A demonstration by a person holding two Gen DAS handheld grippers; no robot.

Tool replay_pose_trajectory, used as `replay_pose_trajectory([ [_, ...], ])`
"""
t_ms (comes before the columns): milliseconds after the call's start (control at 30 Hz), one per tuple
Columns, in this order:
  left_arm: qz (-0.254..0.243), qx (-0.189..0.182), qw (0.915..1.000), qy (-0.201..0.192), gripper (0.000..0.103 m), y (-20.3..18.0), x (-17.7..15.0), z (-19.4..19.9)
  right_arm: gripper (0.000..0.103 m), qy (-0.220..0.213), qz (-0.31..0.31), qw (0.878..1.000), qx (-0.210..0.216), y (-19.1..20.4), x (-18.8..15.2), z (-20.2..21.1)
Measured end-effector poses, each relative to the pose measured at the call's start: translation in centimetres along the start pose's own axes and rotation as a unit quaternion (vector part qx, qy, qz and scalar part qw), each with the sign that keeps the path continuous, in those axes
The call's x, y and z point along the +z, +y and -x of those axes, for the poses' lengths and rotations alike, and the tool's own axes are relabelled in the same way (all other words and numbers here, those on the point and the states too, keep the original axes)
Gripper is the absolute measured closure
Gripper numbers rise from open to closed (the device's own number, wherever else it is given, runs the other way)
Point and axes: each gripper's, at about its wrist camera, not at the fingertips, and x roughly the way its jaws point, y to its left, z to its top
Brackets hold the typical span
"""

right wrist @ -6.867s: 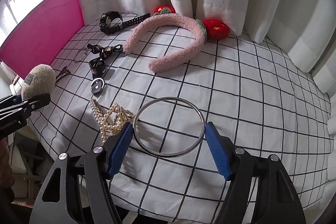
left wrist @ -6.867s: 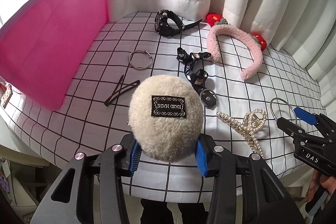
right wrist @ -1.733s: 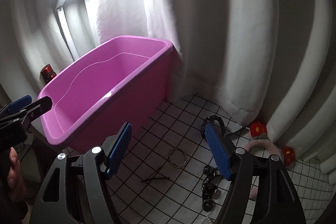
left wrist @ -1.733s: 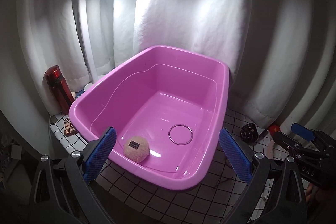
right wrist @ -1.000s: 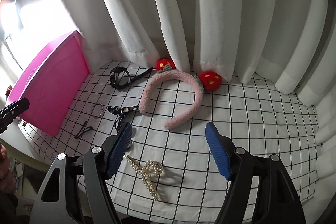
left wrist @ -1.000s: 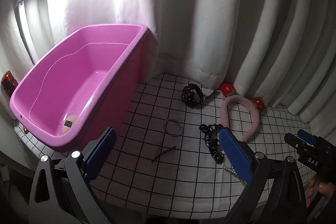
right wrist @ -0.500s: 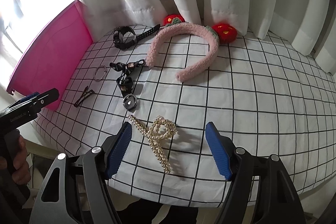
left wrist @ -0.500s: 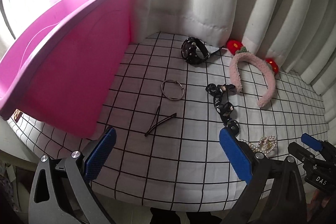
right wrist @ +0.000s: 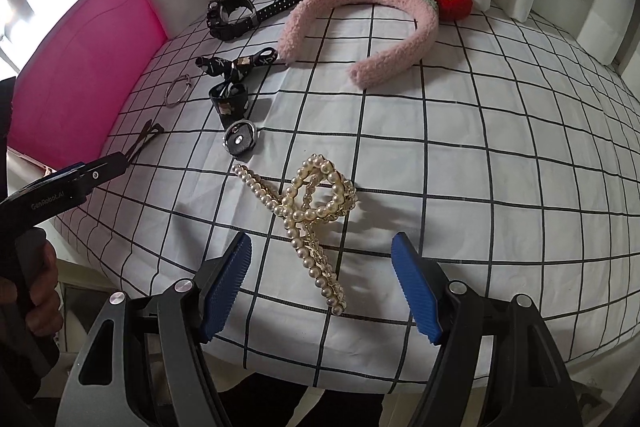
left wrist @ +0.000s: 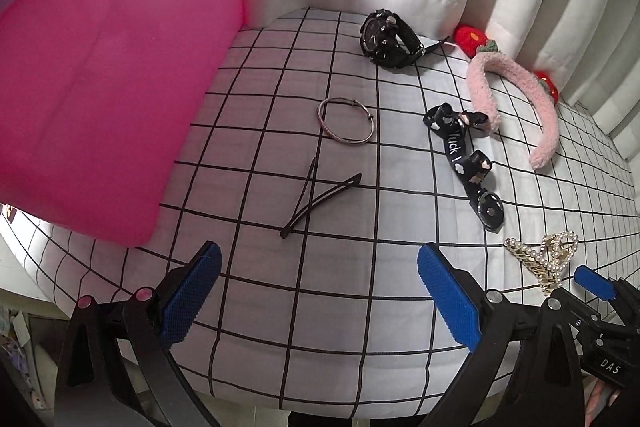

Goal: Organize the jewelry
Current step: 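Move both grippers back over the table toward the remaining jewelry, then close the left gripper on the black hair pins while the right gripper grasps the pearl claw clip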

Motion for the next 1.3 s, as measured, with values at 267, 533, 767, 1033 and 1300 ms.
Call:
replay_pose_trajectory([
  [267, -0.009, 0.004, 0.9999, -0.002, 0.006, 0.2, 0.5, -2.4, 0.034, 0.004, 0.001, 1.0, -0.004, 0.2, 0.1, -1.1],
  [533, -0.03, -0.002, 0.9995, -0.006, 0.006, 0.0, 1.4, -4.1, 0.034, 0.008, 0.005, 1.0, -0.012, 0.1, 0.3, -1.7],
  [767, -0.04, 0.0, 0.9992, -0.007, 0.006, -0.2, 1.6, -4.9, 0.034, 0.006, 0.01, 1.0, -0.018, 0.2, 0.6, -1.8],
  [1033, -0.042, -0.006, 0.999, -0.014, 0.006, -0.1, 1.7, -5.3, 0.034, 0.007, 0.016, 1.0, -0.022, 0.5, 0.8, -1.9],
  [1300, -0.049, -0.009, 0.998, -0.039, 0.005, -0.1, 1.1, -5.3, 0.034, 0.005, 0.022, 0.999, -0.029, 0.8, 0.9, -2.0],
])
